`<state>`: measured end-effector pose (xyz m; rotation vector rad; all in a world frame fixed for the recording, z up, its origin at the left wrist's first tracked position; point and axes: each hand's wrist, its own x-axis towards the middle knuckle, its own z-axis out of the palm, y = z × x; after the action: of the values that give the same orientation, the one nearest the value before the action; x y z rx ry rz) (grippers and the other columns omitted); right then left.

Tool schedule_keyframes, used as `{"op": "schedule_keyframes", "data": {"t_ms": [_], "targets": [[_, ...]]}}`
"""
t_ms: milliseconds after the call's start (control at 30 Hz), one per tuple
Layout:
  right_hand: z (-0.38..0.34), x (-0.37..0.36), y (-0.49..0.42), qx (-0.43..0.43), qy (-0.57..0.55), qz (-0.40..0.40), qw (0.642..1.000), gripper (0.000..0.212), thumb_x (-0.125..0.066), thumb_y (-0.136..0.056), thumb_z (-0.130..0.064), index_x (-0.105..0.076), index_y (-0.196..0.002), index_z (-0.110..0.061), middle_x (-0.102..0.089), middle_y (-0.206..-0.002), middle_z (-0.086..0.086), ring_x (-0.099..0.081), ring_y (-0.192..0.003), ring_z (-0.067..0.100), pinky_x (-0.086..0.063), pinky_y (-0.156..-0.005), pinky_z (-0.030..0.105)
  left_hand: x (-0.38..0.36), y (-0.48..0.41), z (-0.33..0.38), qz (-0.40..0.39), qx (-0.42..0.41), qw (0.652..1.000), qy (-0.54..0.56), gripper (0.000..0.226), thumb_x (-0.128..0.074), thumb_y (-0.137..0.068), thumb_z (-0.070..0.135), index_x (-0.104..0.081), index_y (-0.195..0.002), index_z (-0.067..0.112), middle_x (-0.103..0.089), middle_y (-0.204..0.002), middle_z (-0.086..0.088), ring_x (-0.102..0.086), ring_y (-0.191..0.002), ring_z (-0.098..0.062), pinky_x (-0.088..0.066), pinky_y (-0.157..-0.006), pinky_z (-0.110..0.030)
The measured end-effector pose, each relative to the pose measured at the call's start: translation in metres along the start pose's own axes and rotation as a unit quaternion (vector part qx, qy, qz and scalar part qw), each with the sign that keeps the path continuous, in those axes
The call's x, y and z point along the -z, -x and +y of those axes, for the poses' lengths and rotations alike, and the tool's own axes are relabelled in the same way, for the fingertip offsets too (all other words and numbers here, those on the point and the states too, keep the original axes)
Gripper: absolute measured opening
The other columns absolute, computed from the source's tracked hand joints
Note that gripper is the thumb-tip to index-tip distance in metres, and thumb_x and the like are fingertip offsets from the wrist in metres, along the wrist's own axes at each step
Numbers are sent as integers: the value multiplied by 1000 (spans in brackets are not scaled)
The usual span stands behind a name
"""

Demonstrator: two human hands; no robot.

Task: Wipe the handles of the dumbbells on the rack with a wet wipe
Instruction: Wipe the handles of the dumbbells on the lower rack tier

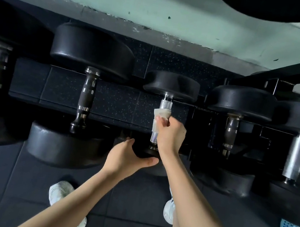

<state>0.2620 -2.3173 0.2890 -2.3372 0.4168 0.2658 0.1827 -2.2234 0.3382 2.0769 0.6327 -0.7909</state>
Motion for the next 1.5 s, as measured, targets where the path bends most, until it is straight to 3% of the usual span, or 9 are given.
{"op": "schedule_keyframes", "data": {"t_ms": [267,433,600,800,967,1133,1300,1400,1500], "targets": [[-27,-17,-37,-98,-180,83,975,31,-65,-80,-17,-53,-51,-15,-49,-49,-4,-45,-53,9,-39,-58,28,-1,-10,-11,-5,-14,1000,3,98,-74,-65,60,-39,-142,10,-43,-146,-1,-40,-134,-14,-32,-99,-19],[-11,-5,-34,-97,-226,-4,969,18,-72,-82,-20,-67,-67,-10,-67,-66,7,-55,-67,9,-47,-65,30,-3,-9,-12,-5,-5,999,36,101,-77,-64,57,-36,-143,8,-41,-148,-4,-37,-135,-16,-30,-103,-20],[16,17,-1,-66,-112,-117,985,47,-69,-84,-25,-43,-46,-17,-37,-43,-11,-29,-46,3,-22,-45,20,-3,-9,-11,7,2,999,53,97,-79,-64,53,-40,-141,8,-45,-145,-3,-40,-133,-15,-29,-95,-16],[9,19,-14,-119,-137,-146,973,32,-73,-78,-14,-53,-52,-14,-47,-59,-1,-43,-60,10,-34,-54,25,-8,-5,-13,20,9,996,86,99,-79,-65,52,-36,-144,10,-35,-151,-1,-32,-138,-12,-26,-105,-18],[12,21,-23,-200,-256,-188,927,9,-75,-77,-12,-70,-85,-12,-70,-88,5,-64,-78,15,-51,-68,27,-9,-9,-13,13,20,996,91,102,-80,-62,52,-36,-144,9,-36,-151,-2,-33,-138,-13,-25,-106,-20],[16,21,-42,-254,-413,-231,844,8,-58,-89,-5,-65,-85,-5,-71,-67,2,-64,-66,14,-54,-61,25,-10,-10,-16,19,11,996,89,100,-79,-63,53,-38,-143,9,-36,-151,-1,-33,-138,-12,-26,-105,-19],[2,13,-64,-316,-566,-219,730,20,-47,-96,-12,-60,-89,2,-72,-73,10,-71,-67,16,-59,-64,29,-12,-9,-18,19,0,996,85,99,-78,-65,53,-38,-143,10,-35,-151,0,-32,-138,-12,-26,-104,-18],[3,12,-68,-285,-526,-196,777,14,-56,-91,-9,-62,-95,2,-71,-89,14,-69,-80,21,-57,-78,33,-12,-11,-19,23,-4,996,89,99,-78,-64,53,-39,-143,10,-36,-150,0,-33,-138,-12,-26,-103,-17],[-1,6,-60,-160,-357,-104,915,10,-69,-82,-10,-68,-81,1,-66,-77,7,-60,-71,16,-51,-69,33,-13,-10,-19,29,-2,995,96,99,-79,-64,52,-38,-143,10,-37,-150,1,-34,-137,-12,-25,-98,-15]]}}
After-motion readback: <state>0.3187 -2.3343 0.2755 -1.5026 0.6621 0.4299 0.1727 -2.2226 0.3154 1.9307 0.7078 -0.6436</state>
